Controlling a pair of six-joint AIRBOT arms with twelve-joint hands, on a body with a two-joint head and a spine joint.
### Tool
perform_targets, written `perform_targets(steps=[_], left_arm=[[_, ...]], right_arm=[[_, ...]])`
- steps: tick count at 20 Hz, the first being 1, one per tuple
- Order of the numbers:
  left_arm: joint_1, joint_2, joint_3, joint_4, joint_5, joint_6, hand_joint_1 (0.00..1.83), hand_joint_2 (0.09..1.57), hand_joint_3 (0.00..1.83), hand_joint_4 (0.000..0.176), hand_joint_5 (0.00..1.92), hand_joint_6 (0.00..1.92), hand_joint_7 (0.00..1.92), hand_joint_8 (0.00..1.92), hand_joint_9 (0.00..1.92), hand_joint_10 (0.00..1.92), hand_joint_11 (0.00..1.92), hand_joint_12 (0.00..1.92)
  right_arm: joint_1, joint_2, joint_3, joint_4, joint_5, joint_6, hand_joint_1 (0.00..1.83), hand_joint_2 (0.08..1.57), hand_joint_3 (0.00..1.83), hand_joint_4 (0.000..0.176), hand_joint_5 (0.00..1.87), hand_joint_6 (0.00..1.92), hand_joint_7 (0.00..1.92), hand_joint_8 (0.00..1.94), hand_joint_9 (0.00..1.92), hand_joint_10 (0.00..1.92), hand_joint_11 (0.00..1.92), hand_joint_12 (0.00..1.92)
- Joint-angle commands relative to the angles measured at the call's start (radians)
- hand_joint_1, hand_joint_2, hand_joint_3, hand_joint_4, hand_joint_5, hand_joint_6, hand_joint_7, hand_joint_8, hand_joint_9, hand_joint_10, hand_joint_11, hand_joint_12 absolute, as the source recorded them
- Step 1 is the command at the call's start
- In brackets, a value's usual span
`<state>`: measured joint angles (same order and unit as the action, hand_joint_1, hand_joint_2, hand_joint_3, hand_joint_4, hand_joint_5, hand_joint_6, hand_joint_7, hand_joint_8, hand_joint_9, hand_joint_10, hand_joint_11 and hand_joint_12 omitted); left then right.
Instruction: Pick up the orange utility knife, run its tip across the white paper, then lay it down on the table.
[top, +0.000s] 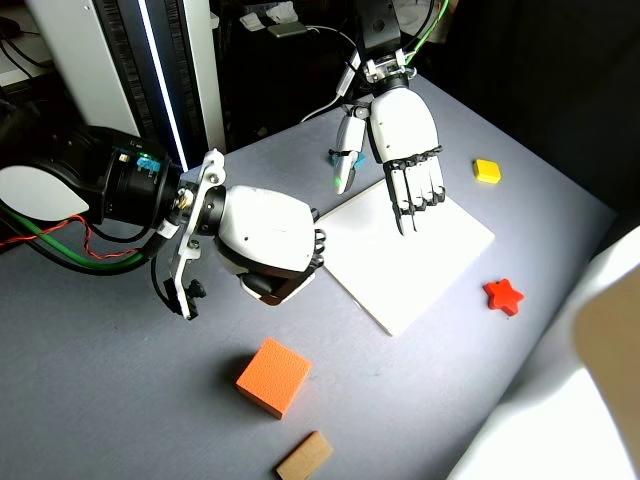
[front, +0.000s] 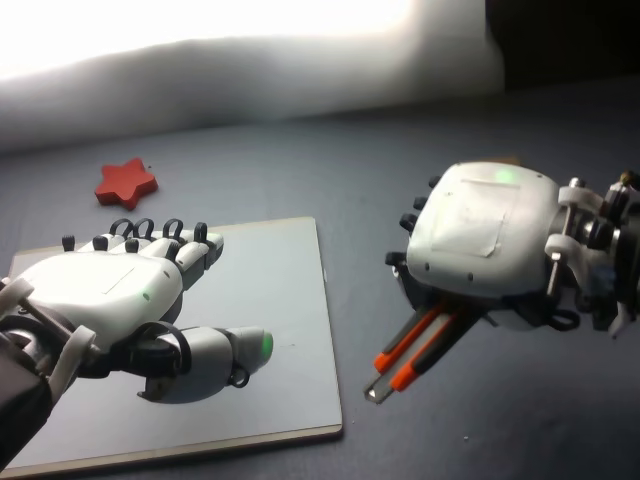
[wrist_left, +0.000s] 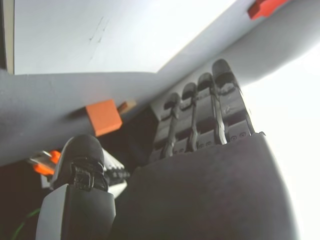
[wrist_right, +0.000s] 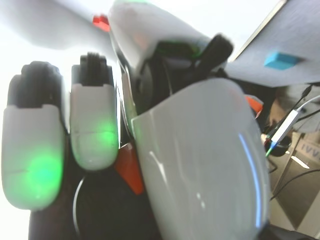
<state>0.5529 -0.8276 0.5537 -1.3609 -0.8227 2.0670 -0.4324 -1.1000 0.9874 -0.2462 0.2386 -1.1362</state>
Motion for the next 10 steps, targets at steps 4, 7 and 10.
perform_targets(steps=[4, 7, 10], left_arm=[[0.006, 0.002, 0.016, 0.082, -0.051, -0.025, 0.0, 1.24, 0.0, 0.0, 0.0, 0.0, 0.04, 0.0, 0.04, 0.0, 0.0, 0.42], [0.016, 0.002, 0.024, 0.104, -0.054, -0.033, 0.0, 1.24, 0.0, 0.0, 0.0, 0.0, 0.03, 0.0, 0.03, 0.0, 0.0, 0.42], [0.046, 0.002, 0.029, 0.16, -0.079, -0.099, 0.0, 1.23, 0.0, 0.0, 0.0, 0.0, 0.01, 0.0, 0.01, 0.0, 0.0, 0.32]], right_arm=[[-0.016, -0.004, -0.002, 0.02, 0.142, -0.029, 1.47, 0.9, 0.83, 0.176, 1.33, 1.92, 1.49, 1.94, 1.62, 1.92, 1.7, 1.92], [-0.03, -0.003, -0.002, 0.02, 0.154, -0.036, 1.44, 0.95, 0.74, 0.13, 1.09, 1.92, 1.32, 1.94, 1.44, 1.92, 1.46, 1.92], [-0.034, 0.0, -0.002, 0.02, 0.159, -0.036, 1.13, 0.99, 0.75, 0.0, 0.57, 1.67, 0.74, 1.85, 0.84, 1.92, 0.79, 1.92]])
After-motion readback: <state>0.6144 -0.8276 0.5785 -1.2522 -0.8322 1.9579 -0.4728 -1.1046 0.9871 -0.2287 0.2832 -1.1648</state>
